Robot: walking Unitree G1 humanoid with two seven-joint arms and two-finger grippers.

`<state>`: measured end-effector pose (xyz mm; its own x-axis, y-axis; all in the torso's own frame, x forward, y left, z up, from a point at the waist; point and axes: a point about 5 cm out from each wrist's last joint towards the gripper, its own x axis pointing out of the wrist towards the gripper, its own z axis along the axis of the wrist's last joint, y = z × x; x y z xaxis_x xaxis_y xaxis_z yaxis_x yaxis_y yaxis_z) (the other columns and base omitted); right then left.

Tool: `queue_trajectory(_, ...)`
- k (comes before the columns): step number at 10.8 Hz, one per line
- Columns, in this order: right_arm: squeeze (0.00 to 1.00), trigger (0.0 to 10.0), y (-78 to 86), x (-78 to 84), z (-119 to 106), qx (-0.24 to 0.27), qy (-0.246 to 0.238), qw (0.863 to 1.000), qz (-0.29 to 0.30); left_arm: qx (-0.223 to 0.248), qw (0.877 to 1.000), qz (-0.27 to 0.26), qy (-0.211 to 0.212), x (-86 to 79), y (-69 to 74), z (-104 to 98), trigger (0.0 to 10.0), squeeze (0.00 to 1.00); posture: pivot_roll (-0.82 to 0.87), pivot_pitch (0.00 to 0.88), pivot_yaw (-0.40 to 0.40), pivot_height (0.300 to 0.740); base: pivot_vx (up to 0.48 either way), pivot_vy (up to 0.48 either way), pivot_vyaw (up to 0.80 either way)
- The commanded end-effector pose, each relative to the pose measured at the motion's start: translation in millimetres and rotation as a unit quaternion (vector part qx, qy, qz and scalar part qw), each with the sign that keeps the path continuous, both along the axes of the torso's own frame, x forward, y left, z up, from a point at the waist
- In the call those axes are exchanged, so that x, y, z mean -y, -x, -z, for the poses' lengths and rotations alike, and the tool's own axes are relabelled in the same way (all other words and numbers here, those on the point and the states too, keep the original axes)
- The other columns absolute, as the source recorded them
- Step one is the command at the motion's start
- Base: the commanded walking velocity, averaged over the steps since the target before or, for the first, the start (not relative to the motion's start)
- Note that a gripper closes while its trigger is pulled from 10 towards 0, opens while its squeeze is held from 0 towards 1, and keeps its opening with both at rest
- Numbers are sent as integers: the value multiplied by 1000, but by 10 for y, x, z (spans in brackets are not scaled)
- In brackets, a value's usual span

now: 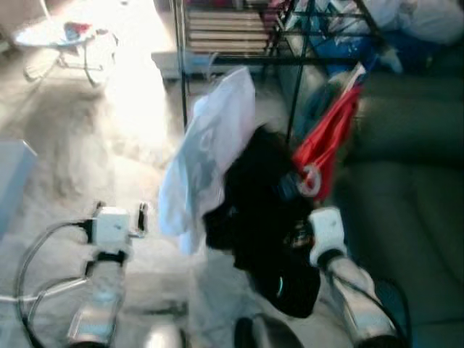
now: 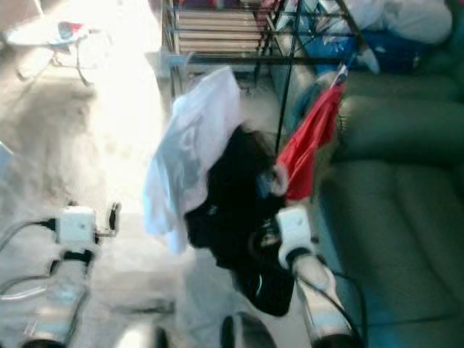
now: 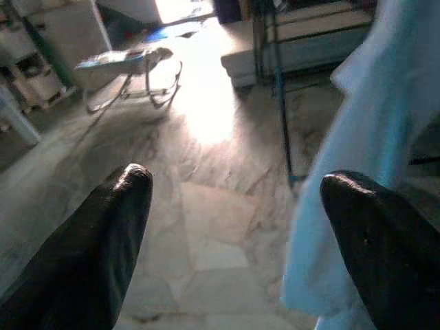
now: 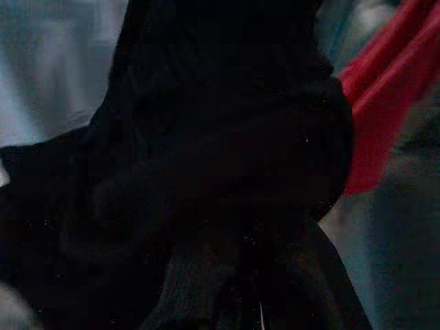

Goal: Hang hanger

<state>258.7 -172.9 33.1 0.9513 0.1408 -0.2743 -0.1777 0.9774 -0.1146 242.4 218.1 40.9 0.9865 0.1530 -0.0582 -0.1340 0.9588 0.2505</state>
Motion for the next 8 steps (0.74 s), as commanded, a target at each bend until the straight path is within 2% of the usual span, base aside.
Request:
queue_trajectory(1,0,10000,-8,111,13,-5,0,999,32,-7,1000,9,7,17,35,39,10000,0,10,127,-63,740,0,0,0)
queue_trajectory(2,0,10000,-17,143,18,-8,3,999,45,-3,1000,16,8,20,34,27,10000,0,10,127,-62,740,0,0,0)
queue_trajectory(6,0,10000,-67,172,10,-6,-10,998,68,-1,999,29,20,47,17,20,10000,0,6,125,-62,740,443,0,0)
queue_trajectory(8,0,10000,-78,187,11,-7,-10,997,70,-2,999,31,22,60,12,20,10000,0,1,127,-62,740,441,0,-716)
